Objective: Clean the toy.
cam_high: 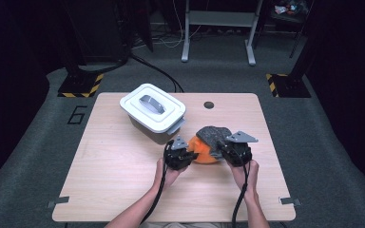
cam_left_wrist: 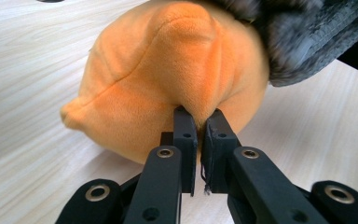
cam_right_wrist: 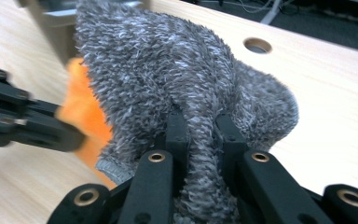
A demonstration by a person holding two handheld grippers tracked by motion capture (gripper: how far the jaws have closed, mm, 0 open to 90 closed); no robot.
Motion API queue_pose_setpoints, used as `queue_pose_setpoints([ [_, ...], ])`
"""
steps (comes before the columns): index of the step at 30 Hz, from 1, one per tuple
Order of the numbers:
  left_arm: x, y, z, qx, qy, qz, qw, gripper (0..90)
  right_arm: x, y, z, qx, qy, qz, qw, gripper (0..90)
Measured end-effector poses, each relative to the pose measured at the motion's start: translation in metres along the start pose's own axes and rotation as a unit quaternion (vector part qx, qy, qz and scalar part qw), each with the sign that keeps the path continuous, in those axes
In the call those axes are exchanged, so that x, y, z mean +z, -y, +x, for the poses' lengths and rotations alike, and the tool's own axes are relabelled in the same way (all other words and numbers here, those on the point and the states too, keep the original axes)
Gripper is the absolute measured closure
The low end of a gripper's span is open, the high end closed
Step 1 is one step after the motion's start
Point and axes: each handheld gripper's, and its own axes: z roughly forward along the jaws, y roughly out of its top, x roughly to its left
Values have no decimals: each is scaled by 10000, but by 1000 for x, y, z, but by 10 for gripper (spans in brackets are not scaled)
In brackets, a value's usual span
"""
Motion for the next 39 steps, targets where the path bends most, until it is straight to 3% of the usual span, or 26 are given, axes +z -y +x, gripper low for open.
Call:
queue_pose_setpoints([
  [4,0,3,4,-105,49,-18,9999,855,7,11,-19,264,130,134,9995,792],
  [7,0,4,4,-108,79,-26,9999,854,14,18,-30,434,57,208,9988,792],
  [17,0,4,8,-167,169,-19,9997,854,35,33,-50,742,174,575,9954,791],
  [21,0,4,9,-186,216,-28,9996,853,46,41,-57,924,151,788,9925,791],
  [24,-1,4,9,-129,217,-31,9997,853,43,43,-59,907,166,753,9929,791],
  [30,-2,3,10,-170,217,-28,9996,852,7,27,-51,822,165,250,9962,791],
  [34,-2,3,9,-137,214,-55,9997,852,-16,7,-33,490,13,-96,9988,791],
  [39,-2,2,8,-78,204,-22,9998,851,-23,-11,-1,9,-209,-228,9995,791],
])
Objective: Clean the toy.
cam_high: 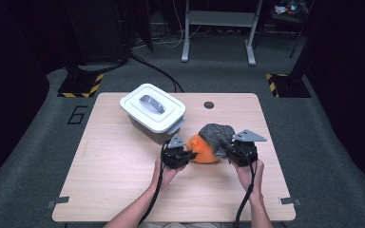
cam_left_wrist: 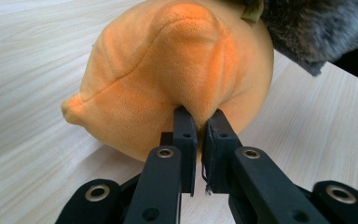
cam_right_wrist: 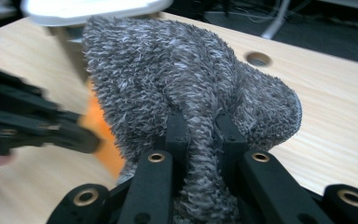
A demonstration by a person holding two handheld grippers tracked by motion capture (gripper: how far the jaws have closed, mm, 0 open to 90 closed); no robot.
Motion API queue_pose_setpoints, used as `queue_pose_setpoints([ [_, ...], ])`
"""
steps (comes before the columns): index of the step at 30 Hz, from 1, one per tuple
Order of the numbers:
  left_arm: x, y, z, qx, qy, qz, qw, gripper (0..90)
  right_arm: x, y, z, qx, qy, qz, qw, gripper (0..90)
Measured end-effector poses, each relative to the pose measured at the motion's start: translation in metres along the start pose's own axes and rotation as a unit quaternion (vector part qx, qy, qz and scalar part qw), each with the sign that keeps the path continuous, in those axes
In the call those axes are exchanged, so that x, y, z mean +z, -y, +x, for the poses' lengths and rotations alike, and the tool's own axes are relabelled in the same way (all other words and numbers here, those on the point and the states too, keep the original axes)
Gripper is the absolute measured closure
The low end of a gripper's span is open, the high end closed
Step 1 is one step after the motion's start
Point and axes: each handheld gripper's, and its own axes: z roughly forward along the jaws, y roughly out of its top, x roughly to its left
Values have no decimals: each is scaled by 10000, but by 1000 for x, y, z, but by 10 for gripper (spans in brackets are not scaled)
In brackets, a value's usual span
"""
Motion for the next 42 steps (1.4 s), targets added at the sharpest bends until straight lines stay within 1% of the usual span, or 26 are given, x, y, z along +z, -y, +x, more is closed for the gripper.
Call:
queue_pose_setpoints([
  [3,0,0,0,26,1,9,10000,851,7,-3,16,-218,-103,101,9997,790],
  [5,0,0,0,42,2,31,10000,851,15,-2,22,-322,-101,209,9992,790],
  [6,0,0,1,52,1,57,10000,851,20,-1,24,-407,-83,263,9988,790],
  [7,0,0,1,37,-12,46,10000,851,24,0,25,-433,-34,306,9986,790],
  [9,1,0,2,21,-1,16,10000,851,25,1,24,-435,20,312,9986,790],
  [10,1,0,1,-16,13,27,10000,850,25,1,23,-422,45,304,9986,790],
  [12,1,0,0,2,29,32,10000,851,24,3,19,-379,103,305,9988,790],
  [16,1,0,1,1,32,38,10000,850,22,9,2,-126,212,330,9992,790],
  [19,1,1,1,-3,33,47,10000,850,25,16,-12,72,319,382,9987,790],
  [22,1,1,2,-14,26,52,10000,849,31,25,-26,272,421,535,9973,790],
  [23,1,1,3,-24,23,39,10000,849,34,28,-30,338,424,585,9968,790],
  [24,2,1,3,15,32,57,10000,849,36,31,-34,442,389,622,9963,789],
  [25,2,1,2,-2,34,30,10000,849,39,34,-37,475,389,651,9960,789],
  [28,3,1,1,-8,36,21,10000,849,45,40,-45,591,412,775,9944,789],
  [30,2,1,2,-1,37,44,10000,849,50,45,-50,675,469,926,9923,789],
  [32,2,1,3,-1,39,50,10000,849,56,52,-55,769,467,1045,9904,789],
  [33,2,1,3,-3,28,43,10000,849,58,54,-57,770,467,1065,9902,789],
  [34,2,1,3,10,35,46,10000,849,60,57,-58,829,448,1094,9895,789],
  [35,2,1,3,28,45,46,10000,849,60,60,-59,798,430,1062,9902,789],
  [36,2,1,3,60,71,15,10000,848,59,61,-59,881,413,1018,9900,789],
  [38,1,2,3,76,74,34,9999,848,54,60,-59,847,439,949,9909,790],
  [40,1,3,4,40,82,4,10000,847,46,56,-59,879,476,853,9913,789],
  [41,1,3,5,45,90,-2,9999,847,40,53,-58,874,471,768,9921,789],
  [42,0,3,6,59,95,12,9999,847,35,49,-57,802,485,682,9933,789],
])
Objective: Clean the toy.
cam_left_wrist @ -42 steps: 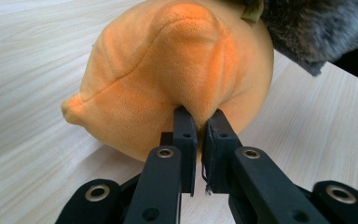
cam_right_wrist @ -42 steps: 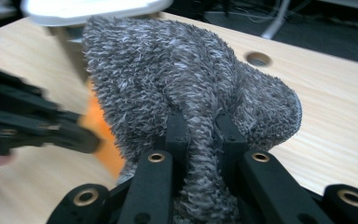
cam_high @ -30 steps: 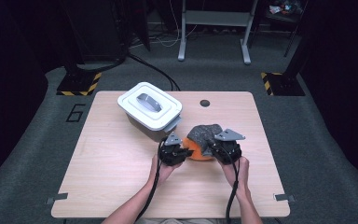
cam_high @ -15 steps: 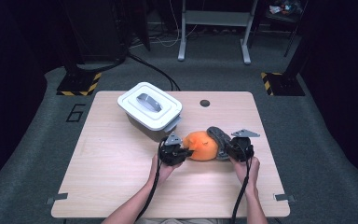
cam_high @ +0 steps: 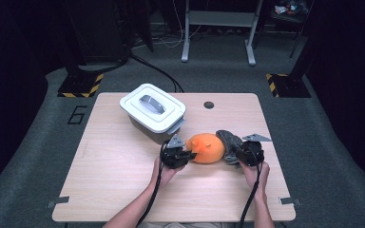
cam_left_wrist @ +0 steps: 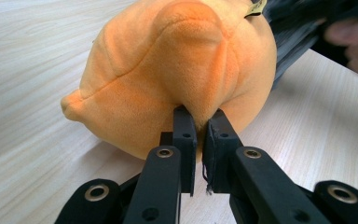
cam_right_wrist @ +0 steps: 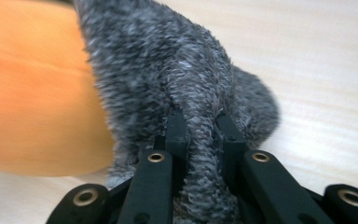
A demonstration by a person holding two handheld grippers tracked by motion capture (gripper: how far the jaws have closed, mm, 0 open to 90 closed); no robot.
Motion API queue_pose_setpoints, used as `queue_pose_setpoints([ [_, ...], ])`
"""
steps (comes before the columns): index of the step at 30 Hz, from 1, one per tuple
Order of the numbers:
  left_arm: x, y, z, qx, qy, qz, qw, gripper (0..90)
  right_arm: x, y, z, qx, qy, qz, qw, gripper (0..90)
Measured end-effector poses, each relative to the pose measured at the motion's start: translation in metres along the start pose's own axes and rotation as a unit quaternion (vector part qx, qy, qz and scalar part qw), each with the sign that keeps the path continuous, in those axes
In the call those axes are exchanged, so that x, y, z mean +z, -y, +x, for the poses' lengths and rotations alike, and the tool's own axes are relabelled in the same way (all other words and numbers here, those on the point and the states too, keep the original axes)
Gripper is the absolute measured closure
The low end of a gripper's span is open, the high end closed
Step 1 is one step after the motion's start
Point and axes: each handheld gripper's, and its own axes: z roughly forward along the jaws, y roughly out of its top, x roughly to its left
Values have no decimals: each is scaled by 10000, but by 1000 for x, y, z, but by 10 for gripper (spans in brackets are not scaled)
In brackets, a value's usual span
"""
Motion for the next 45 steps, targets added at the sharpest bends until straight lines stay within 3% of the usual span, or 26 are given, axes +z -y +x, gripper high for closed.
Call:
queue_pose_setpoints([
  [7,1,-1,-1,21,-12,-6,10000,845,-35,-20,21,-291,-308,-506,9978,789],
  [12,1,-1,0,79,-43,0,10000,837,-27,-28,40,-551,-488,-392,9965,789],
  [15,1,-1,0,139,-72,-28,9999,815,-17,-26,43,-585,-409,-332,9969,789],
  [22,0,3,-7,523,-392,-25,9979,549,-15,-27,42,-497,-350,-330,9976,789],
  [24,2,6,-9,633,-487,93,9968,481,-15,-28,41,-521,-338,-339,9975,789],
  [29,10,11,-13,934,-736,179,9928,407,-14,-29,42,-504,-334,-338,9976,789],
  [31,14,11,-16,1114,-921,184,9893,441,-13,-29,43,-501,-333,-342,9976,789],
  [34,20,10,-20,1220,-1232,291,9844,593,-13,-27,43,-451,-378,-329,9977,789],
  [38,22,9,-19,1134,-1200,237,9860,736,-12,-25,42,-454,-377,-368,9976,789],
  [40,21,8,-16,974,-1045,182,9896,773,-14,-25,41,-441,-358,-370,9977,789],
  [45,16,3,-15,762,-789,154,9938,808,-24,-25,40,-406,-374,-510,9972,789],
])
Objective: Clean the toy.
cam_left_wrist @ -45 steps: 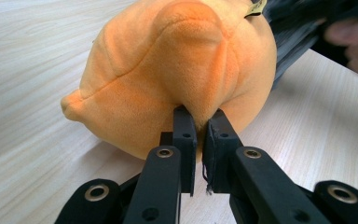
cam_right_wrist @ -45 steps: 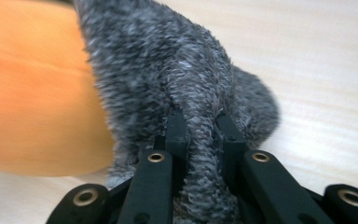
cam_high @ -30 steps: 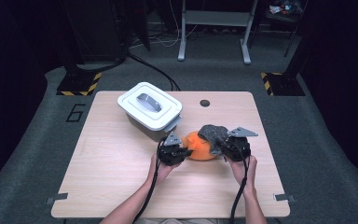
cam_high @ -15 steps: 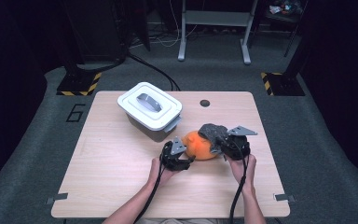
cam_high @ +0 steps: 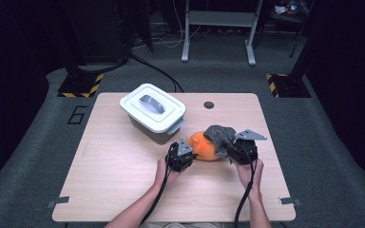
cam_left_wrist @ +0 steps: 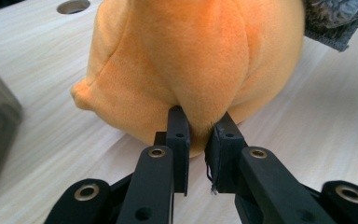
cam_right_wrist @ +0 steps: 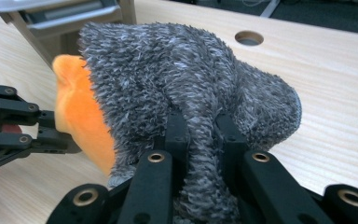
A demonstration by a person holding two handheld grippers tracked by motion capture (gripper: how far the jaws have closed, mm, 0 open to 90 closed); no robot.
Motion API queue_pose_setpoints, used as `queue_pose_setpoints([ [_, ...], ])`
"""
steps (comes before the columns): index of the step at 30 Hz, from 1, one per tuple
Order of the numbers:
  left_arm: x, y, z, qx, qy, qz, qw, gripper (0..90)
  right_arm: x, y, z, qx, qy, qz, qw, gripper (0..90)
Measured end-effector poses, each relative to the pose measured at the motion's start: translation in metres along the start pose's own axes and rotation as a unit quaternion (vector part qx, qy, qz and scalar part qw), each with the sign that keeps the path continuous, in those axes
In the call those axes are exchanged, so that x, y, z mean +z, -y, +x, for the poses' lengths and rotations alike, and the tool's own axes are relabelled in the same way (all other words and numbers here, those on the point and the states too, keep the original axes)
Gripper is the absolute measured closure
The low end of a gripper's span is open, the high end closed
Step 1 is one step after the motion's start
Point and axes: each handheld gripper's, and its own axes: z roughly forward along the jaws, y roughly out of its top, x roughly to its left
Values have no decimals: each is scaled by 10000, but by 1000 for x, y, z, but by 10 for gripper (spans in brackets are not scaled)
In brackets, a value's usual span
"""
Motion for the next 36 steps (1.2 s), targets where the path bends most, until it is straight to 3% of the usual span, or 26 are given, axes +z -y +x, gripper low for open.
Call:
queue_pose_setpoints([
  [5,-4,-6,1,-406,320,-62,9986,812,-14,-6,10,-161,-78,-168,9997,789],
  [10,-10,-12,-2,-561,599,-103,9966,814,-21,-12,29,-406,-216,-183,9988,789],
  [14,-9,-10,-3,-523,566,-29,9970,813,-10,-10,34,-531,-188,-24,9984,789],
  [17,-6,-7,-2,-488,430,1,9979,813,-1,-7,37,-644,-107,25,9979,790],
  [19,-5,-7,-2,-507,308,88,9982,815,2,-6,37,-643,-99,38,9979,790],
  [23,-5,-8,-2,-568,295,99,9979,817,1,-6,36,-678,-33,31,9977,790],
  [36,-4,-6,1,-739,338,32,9967,816,-4,6,9,-259,208,57,9994,788],
])
